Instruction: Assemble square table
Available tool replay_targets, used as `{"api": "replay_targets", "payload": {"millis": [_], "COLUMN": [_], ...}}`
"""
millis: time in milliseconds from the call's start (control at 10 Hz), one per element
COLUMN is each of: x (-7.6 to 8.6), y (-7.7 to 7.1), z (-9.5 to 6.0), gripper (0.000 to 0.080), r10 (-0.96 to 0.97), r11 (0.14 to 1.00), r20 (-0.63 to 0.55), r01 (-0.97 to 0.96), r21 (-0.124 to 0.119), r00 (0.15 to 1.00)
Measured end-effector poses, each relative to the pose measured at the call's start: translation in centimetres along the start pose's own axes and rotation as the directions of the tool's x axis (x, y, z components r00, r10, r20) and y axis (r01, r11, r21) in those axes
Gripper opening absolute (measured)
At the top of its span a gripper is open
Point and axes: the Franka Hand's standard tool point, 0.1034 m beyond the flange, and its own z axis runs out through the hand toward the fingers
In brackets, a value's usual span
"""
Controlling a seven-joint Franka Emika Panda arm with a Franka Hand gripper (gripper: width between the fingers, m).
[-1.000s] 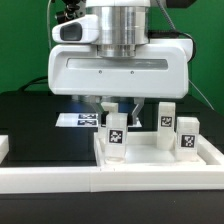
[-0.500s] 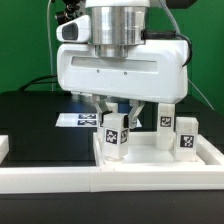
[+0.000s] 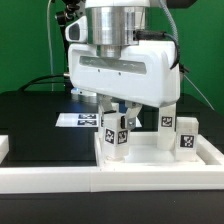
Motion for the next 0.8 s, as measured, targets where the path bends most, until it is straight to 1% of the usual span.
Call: {"api": "replay_targets", "payload": {"millis": [200, 400, 500, 700, 800], "x": [-0.04, -0.22, -0.24, -0.38, -0.33], "y": [-0.02, -0.15, -0.17, -0.38, -0.41], "z": [0.01, 0.04, 0.04, 0.07, 0.11], "gripper": [0.0290, 0.0290, 0.0290, 0.0290, 0.0290], "r10": [0.091, 0.240, 0.260, 0.402, 0.466], "r11": [0.996, 0.971, 0.966, 0.915, 0.884], "r20": [0.000, 0.009, 0.009, 0.020, 0.033], "r01": [-0.091, -0.240, -0.260, -0.402, -0.467], "r21": [0.000, 0.005, 0.005, 0.012, 0.021], "r00": [0.996, 0.971, 0.966, 0.915, 0.884]}}
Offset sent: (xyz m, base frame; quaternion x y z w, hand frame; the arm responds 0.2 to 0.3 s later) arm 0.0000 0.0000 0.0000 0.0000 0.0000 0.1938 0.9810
